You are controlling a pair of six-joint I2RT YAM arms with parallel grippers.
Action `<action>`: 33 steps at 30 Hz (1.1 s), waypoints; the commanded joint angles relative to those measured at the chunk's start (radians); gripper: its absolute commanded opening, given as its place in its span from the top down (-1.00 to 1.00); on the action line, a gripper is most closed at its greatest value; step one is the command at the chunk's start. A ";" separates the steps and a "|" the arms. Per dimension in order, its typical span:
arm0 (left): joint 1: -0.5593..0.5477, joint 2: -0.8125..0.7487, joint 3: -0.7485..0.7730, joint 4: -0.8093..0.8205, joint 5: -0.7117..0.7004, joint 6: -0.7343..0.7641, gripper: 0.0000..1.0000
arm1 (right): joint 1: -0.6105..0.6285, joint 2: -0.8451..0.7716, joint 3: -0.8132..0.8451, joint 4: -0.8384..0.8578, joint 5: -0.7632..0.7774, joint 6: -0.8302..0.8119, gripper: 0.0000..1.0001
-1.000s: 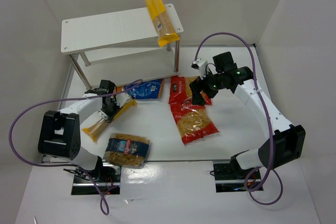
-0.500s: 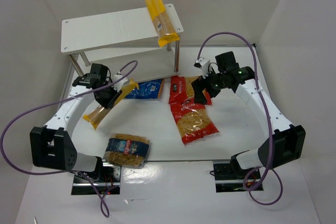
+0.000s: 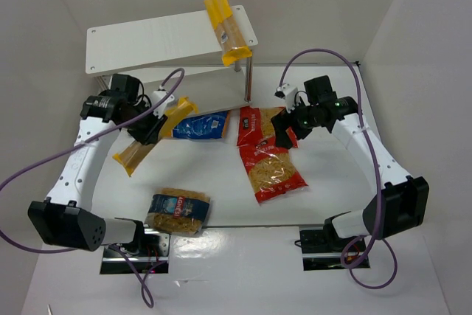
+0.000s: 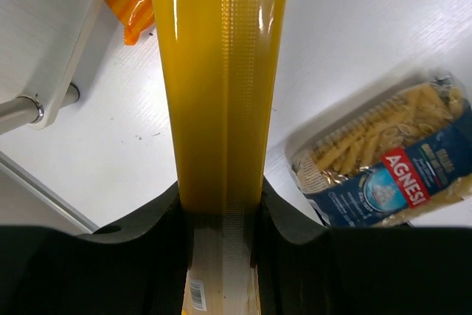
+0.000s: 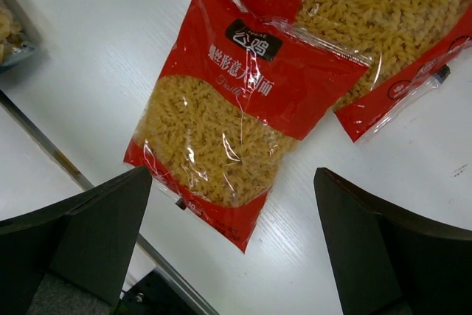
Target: Place and organize the pasta boxes and bags onto the shelf
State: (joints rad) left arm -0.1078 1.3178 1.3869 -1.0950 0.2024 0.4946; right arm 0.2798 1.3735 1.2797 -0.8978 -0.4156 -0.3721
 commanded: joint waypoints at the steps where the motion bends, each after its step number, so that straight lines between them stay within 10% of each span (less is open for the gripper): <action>1: -0.001 -0.046 0.124 -0.028 0.069 0.029 1.00 | -0.008 -0.036 -0.013 0.043 0.018 -0.002 -0.98; 33: -0.001 0.254 0.945 -0.203 -0.049 -0.132 1.00 | -0.037 -0.076 -0.109 0.062 0.034 -0.011 -0.98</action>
State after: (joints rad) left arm -0.1188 1.5616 2.2406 -1.3914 0.1913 0.4088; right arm 0.2596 1.3464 1.1877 -0.8745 -0.3771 -0.3759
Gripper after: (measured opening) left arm 0.405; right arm 0.992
